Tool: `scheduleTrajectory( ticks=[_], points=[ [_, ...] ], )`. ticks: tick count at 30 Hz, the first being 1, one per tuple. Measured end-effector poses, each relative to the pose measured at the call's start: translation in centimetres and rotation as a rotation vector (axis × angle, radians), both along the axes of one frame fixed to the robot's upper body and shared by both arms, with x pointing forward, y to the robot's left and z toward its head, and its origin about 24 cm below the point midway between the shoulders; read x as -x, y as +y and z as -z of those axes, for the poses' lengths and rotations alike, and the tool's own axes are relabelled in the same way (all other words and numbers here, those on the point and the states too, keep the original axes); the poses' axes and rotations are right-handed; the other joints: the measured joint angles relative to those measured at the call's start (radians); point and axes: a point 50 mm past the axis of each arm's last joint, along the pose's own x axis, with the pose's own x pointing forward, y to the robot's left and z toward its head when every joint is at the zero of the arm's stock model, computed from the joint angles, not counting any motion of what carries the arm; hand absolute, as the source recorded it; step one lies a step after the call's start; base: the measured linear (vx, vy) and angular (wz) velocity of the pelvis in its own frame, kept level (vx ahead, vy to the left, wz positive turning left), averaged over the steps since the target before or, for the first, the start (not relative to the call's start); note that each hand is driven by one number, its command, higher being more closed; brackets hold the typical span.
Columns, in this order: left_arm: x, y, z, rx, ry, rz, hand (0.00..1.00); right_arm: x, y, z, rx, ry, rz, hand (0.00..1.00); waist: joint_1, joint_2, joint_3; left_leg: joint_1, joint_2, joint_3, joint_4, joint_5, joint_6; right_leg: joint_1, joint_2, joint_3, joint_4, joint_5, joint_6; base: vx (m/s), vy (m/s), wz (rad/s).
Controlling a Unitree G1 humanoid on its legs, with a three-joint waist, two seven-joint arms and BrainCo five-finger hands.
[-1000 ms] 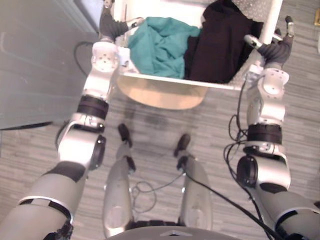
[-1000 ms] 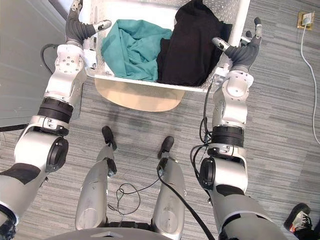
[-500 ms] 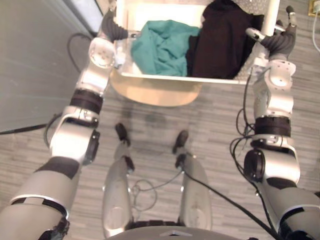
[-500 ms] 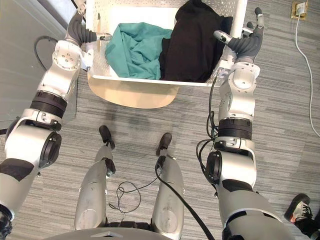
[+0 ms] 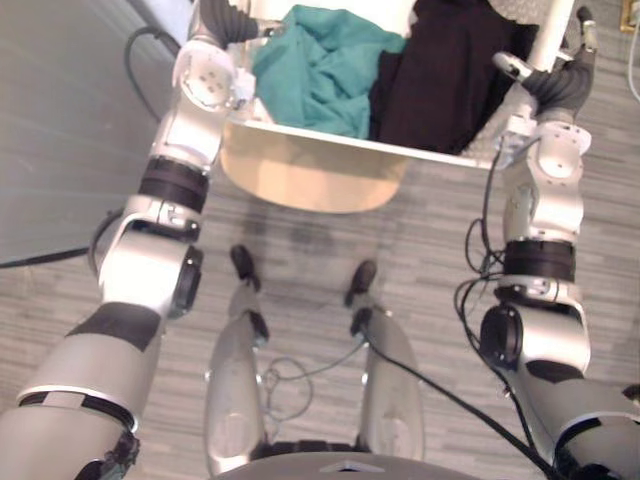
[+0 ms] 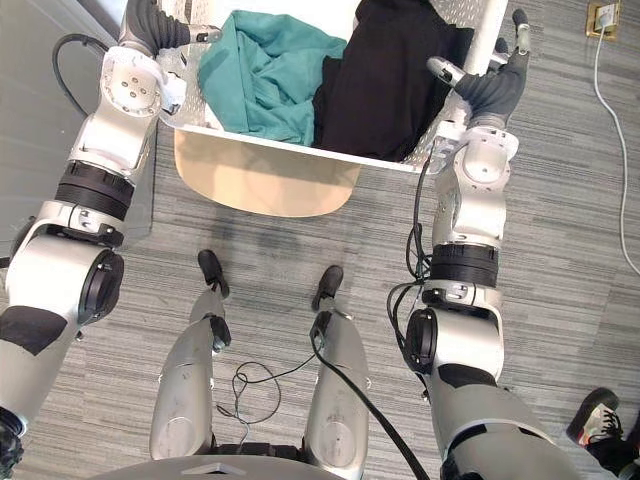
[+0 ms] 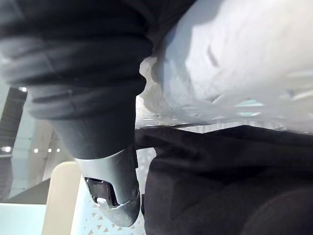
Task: Pick up the laundry basket with both hands and put the clothes into the washing machine.
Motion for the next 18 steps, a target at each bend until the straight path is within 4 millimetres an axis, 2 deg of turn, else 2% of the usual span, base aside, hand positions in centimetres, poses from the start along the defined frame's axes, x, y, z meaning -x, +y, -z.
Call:
scheduleTrajectory(
  ticks=[7, 18],
  points=[
    [0.2, -0.3, -0.5, -0.002, -0.009, 0.002, 0.0, 0.1, -0.1, 0.4, 0.0, 0.01, 0.004, 0.0, 0.007, 0.0, 0.0, -0.002, 0.0, -0.004, 0.004, 0.0, 0.0, 0.0, -0.003, -0.003, 0.008, 0.0, 0.0, 0.01, -0.063, 0.02],
    [0.0, 1.3, 0.5, 0.09, -0.001, -0.053, 0.0, -0.1, 0.1, 0.6, 0.038, 0.036, 0.024, 0.0, 0.021, -0.002, 0.005, -0.006, 0.0, -0.005, 0.004, 0.0, 0.001, 0.0, -0.004, -0.007, 0.01, -0.001, 0.0, 0.0, -0.014, 0.0]
  ],
)
